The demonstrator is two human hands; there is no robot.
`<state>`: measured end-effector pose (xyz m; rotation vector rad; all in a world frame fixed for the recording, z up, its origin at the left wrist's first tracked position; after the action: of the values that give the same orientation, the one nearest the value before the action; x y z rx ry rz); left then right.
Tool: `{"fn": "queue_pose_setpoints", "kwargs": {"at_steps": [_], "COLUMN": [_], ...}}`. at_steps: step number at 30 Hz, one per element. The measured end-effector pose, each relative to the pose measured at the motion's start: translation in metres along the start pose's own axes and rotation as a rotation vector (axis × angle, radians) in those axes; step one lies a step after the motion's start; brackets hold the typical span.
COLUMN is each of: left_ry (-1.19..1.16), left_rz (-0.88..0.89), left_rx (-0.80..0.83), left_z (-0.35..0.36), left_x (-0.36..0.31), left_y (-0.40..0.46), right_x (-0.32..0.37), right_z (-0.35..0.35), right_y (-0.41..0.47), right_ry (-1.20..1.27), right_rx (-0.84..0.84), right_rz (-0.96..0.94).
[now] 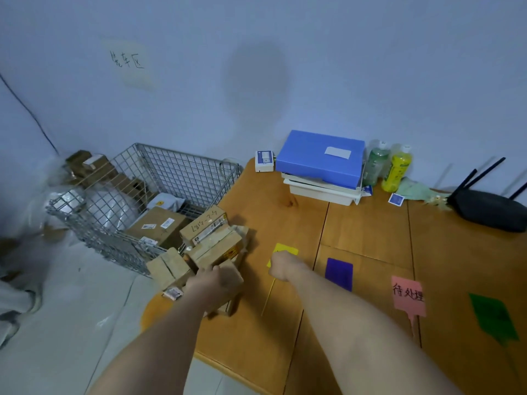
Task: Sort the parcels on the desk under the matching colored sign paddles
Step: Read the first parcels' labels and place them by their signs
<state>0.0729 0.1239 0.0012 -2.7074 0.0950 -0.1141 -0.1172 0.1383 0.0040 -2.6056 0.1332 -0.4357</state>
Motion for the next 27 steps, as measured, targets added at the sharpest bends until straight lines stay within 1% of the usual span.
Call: {"fn": "queue_pose_setpoints", "kwargs": {"at_steps": [6, 12, 16, 19, 21, 23, 24, 25, 27], "left_ry": [0.031, 0.082, 0.093, 0.1, 0.069, -0.059, -0.186, -0.39, -0.922], "left_rz": [0.029, 0.104, 0.145, 0.181, 0.19, 0.187, 0.179, 0.164, 0.121], "left_rx": [0.036, -0.047, -0.062, -0.092, -0.084, -0.04, -0.002, 0.046, 0.218], "left_z": [0.016, 0.024, 0.035, 0.034, 0.029, 0.015, 0.005, -0.008, -0.03], "left_x": [0.014, 0.016, 0.018, 0.02, 0.019, 0.015, 0.013, 0.011, 0.006], "left_y": [0.019, 0.033, 0.039, 0.036, 0.032, 0.03, 0.031, 0.031, 0.035], "right_x": [0.018, 0.018, 0.019, 0.022, 0.023, 0.024, 0.025, 0.025, 0.021], "right_z": [0.013, 0.031, 0.038, 0.038, 0.036, 0.028, 0.022, 0.015, -0.001], "right_y": [0.007, 0.013, 0.015, 0.017, 0.017, 0.013, 0.01, 0.007, 0.004], "right_ry": [0.023, 0.066, 0.098, 0.122, 0.134, 0.147, 0.157, 0.178, 0.266], "right_rx": [0.024, 0.068, 0.086, 0.078, 0.085, 0.065, 0.05, 0.042, 0.014], "right_rz": [0.043, 0.128, 0.168, 0.172, 0.179, 0.188, 0.189, 0.19, 0.212]}}
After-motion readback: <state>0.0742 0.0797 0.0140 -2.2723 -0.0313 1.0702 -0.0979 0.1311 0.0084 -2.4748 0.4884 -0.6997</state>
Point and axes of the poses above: each hand's wrist, its own y-axis towards the middle knuckle, its own z-axis out of the palm, x = y × z, the point moved 3 cm from there along y, towards the middle knuckle, and after that the axes turned 5 degrees about -z, right-handed, at the moved point
